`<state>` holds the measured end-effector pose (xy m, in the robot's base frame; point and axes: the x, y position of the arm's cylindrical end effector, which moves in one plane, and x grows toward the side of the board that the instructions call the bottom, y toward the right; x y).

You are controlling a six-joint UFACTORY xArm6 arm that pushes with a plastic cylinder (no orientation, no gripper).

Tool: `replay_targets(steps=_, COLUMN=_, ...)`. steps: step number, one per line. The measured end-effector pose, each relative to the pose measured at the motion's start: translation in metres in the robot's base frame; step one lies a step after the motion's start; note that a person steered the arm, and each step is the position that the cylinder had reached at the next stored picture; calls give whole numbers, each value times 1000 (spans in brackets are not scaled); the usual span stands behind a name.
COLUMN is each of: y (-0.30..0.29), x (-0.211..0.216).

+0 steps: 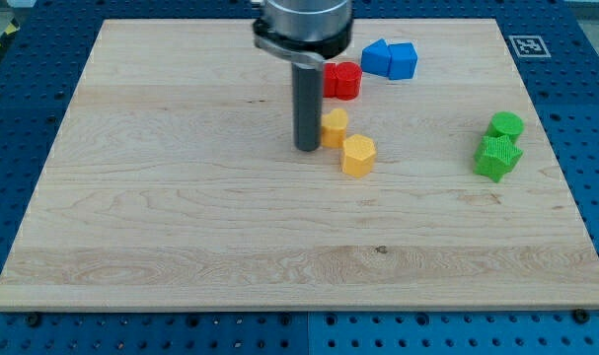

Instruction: Move the yellow heart to the top right

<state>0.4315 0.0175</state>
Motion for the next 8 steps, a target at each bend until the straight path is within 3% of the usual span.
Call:
replay_targets(steps=2, y=78, x=-11)
replay_targets(steps=3, y=105, x=-38)
replay_targets(steps=5, y=98, x=-25)
replay_targets(steps=8, y=39, x=-54)
